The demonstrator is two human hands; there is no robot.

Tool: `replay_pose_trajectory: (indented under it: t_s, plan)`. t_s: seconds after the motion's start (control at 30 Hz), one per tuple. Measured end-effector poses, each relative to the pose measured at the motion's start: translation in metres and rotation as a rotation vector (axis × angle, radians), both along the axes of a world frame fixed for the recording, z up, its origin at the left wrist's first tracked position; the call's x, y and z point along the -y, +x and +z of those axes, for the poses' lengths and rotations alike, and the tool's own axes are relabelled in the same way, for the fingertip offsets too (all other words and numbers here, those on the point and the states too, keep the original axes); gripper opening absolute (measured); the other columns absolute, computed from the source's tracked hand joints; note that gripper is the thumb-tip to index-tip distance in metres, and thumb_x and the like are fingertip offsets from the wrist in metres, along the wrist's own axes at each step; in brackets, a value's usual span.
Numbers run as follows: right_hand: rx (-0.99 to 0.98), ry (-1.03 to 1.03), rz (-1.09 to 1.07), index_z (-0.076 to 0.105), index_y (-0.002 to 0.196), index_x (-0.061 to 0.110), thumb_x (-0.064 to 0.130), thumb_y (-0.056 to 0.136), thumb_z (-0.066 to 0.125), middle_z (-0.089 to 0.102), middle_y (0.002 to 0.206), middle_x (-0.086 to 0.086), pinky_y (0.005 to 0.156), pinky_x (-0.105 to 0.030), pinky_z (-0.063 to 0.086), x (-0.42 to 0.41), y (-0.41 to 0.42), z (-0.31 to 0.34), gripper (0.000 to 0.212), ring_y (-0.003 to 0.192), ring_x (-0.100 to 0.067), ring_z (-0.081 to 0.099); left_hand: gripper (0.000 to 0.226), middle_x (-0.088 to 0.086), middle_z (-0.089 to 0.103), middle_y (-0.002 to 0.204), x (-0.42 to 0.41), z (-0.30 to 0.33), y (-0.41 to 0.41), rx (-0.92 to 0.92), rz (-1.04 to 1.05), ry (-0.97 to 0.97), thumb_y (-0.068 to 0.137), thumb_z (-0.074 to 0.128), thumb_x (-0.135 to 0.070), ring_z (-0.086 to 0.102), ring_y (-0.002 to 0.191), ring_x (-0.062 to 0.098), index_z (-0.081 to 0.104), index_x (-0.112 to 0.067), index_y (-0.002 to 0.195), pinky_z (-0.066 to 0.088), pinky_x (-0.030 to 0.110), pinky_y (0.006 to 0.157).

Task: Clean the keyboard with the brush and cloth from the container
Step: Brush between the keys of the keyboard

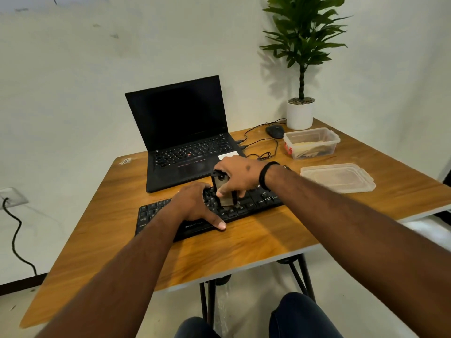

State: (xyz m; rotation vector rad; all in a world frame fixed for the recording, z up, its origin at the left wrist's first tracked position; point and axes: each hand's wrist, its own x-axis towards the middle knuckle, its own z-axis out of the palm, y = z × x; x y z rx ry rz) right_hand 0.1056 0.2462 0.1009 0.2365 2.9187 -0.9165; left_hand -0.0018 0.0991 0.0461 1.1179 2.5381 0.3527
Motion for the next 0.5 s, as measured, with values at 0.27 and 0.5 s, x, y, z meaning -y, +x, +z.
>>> replay_pose_trajectory:
  t_s: [0.27,0.5]
  plan:
    - [-0.254,0.395,-0.229,0.054,0.117,0.012,0.030,0.092,0.066,0.063,0.111,-0.008,0.078,-0.034,0.050,0.000,-0.008,-0.017,0.033,0.101,-0.026,0.061,0.132,0.002,0.040,0.151,-0.001,0.003,0.004,0.026,0.008,0.002,0.042,0.098,-0.052,0.038,0.138,0.025,0.034,-0.020,0.153,0.036,0.044,0.115]
    - [-0.127,0.149,-0.157,0.057,0.086,0.008,0.027,0.086,0.073,0.068,0.078,-0.010,0.046,-0.027,0.054,0.011,-0.005,0.000,0.024,0.057,-0.023,0.069,0.130,0.002,0.040,0.154,0.000,0.002,0.002,0.010,-0.004,0.002,0.042,0.097,-0.056,0.037,0.140,0.026,0.036,-0.021,0.151,0.037,0.045,0.114]
